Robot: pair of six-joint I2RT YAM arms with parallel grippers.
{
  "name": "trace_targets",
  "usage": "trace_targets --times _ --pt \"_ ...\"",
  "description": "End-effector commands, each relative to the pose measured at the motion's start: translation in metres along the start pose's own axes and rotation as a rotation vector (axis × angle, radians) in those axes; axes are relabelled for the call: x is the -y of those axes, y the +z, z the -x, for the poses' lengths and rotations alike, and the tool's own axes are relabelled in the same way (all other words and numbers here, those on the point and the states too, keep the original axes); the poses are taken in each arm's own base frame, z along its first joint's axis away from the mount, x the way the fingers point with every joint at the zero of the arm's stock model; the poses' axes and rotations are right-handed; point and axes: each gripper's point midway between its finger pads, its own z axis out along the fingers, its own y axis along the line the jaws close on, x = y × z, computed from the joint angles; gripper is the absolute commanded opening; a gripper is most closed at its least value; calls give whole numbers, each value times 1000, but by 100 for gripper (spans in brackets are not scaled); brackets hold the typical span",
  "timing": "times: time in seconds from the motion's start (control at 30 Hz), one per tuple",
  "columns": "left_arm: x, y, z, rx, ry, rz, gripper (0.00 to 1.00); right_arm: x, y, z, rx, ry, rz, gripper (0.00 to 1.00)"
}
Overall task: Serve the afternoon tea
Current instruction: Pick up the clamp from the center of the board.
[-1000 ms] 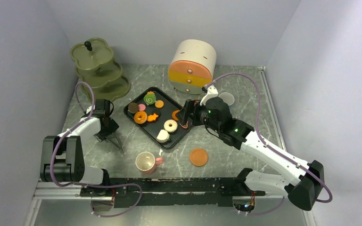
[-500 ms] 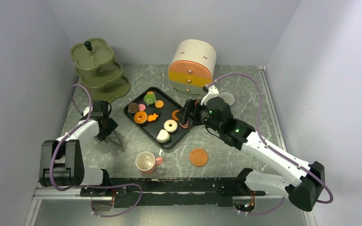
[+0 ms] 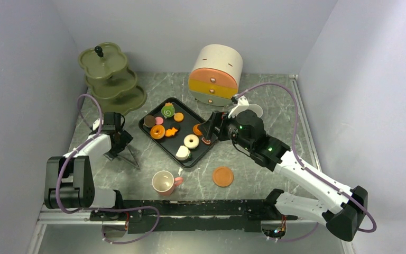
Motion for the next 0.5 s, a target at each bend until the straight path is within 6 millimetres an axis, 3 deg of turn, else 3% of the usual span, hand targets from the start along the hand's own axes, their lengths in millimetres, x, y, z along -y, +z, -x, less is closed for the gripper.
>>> trace_targets --times 0.0,0.47 --pt "-6 7 -3 -13 -20 35 88 -1 -4 5 26 3 14 98" --pt "-11 10 -7 -3 -57 37 80 -1 -5 0 31 21 34 98"
